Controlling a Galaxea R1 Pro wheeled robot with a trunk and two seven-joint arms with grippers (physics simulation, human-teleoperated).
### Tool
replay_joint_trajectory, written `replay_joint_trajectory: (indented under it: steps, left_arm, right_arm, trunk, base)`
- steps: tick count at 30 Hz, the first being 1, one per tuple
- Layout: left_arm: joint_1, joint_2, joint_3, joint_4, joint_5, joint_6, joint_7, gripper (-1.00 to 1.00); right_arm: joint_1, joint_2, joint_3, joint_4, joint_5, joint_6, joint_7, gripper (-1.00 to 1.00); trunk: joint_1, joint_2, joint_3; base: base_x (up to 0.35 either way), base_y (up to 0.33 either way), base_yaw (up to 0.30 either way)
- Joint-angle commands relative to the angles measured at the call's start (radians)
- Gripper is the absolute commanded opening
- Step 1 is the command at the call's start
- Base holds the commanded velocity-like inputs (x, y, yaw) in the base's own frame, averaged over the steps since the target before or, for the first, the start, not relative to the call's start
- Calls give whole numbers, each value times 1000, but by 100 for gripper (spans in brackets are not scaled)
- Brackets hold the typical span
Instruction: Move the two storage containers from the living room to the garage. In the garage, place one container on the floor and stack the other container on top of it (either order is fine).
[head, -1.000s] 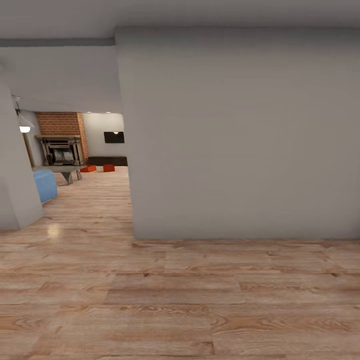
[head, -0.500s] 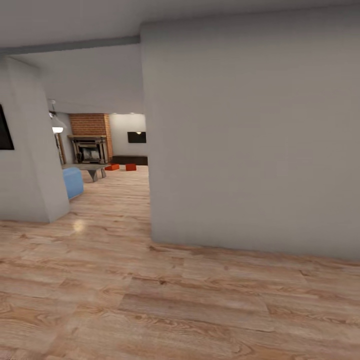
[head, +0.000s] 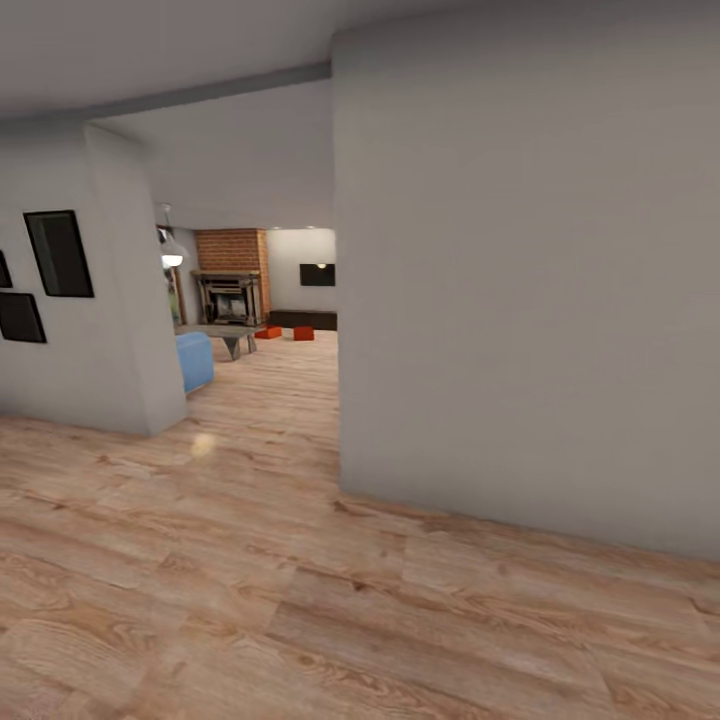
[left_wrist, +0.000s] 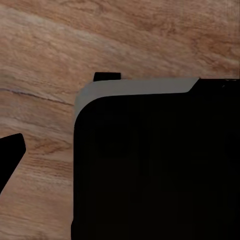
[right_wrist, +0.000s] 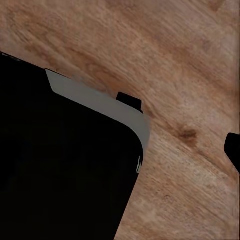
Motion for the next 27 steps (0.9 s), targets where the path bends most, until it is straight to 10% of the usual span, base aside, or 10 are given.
replay_joint_trajectory:
  steps: [1, 27]
  left_arm:
    - [0, 0, 2, 0, 1, -2, -1, 100]
    - [0, 0, 2, 0, 1, -2, -1, 100]
  right_arm:
    - [-1, 0, 6, 2, -11, -4, 5, 100]
    - [-1, 0, 6, 2, -11, -4, 5, 100]
  trunk:
    - [1, -1, -1]
    - [1, -1, -1]
  base:
    - [322, 0, 269]
    - [322, 0, 269]
